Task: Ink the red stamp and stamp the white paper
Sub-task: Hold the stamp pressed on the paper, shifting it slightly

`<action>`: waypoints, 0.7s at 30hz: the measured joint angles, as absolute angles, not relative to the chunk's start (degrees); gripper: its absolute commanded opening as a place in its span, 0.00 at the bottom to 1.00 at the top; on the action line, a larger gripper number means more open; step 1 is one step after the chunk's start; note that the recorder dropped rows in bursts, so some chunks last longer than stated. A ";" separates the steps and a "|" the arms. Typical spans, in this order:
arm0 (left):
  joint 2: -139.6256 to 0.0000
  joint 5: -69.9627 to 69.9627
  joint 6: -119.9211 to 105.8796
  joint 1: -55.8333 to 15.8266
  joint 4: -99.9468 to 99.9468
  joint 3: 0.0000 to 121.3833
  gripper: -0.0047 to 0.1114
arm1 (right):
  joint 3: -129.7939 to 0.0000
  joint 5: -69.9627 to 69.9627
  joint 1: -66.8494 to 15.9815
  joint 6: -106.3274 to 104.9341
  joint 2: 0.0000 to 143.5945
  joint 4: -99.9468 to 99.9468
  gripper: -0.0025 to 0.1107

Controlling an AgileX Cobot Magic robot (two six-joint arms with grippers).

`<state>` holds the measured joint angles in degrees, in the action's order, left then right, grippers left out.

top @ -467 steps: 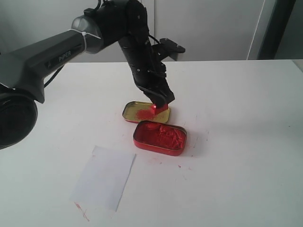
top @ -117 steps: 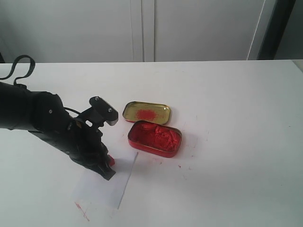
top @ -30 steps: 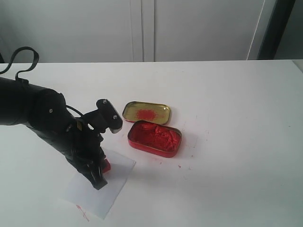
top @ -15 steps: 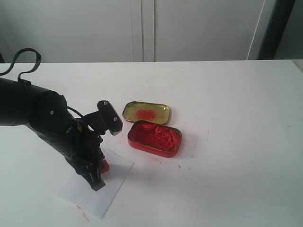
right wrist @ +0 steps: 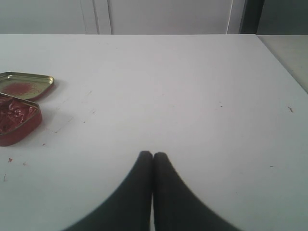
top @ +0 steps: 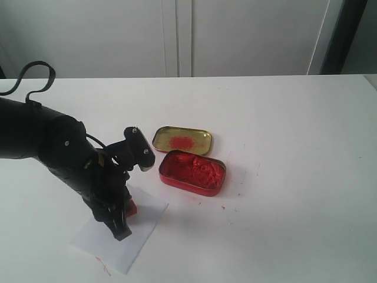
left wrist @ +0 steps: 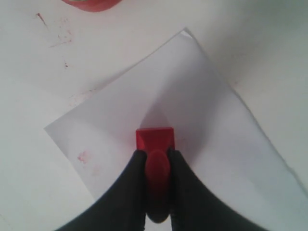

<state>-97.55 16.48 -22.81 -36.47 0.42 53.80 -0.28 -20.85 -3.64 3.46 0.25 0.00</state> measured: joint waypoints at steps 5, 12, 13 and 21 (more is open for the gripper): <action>-97.55 16.48 -14.02 -37.29 -8.60 53.80 0.04 | -0.28 -20.85 -3.64 3.46 0.25 0.00 0.02; -97.55 17.21 -4.75 -37.33 -16.58 53.80 0.04 | -0.28 -20.85 -3.64 3.46 0.25 0.00 0.02; -97.55 17.21 -4.52 -37.44 -16.88 53.80 0.04 | -0.28 -20.85 -3.64 3.46 0.25 0.00 0.02; -98.83 18.29 1.35 -41.08 -24.01 53.99 0.04 | -0.28 -20.85 -3.64 3.46 0.25 0.00 0.02</action>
<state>-98.83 18.29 1.35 -41.08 -24.01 53.99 -0.28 -20.85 -3.64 3.46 0.25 0.00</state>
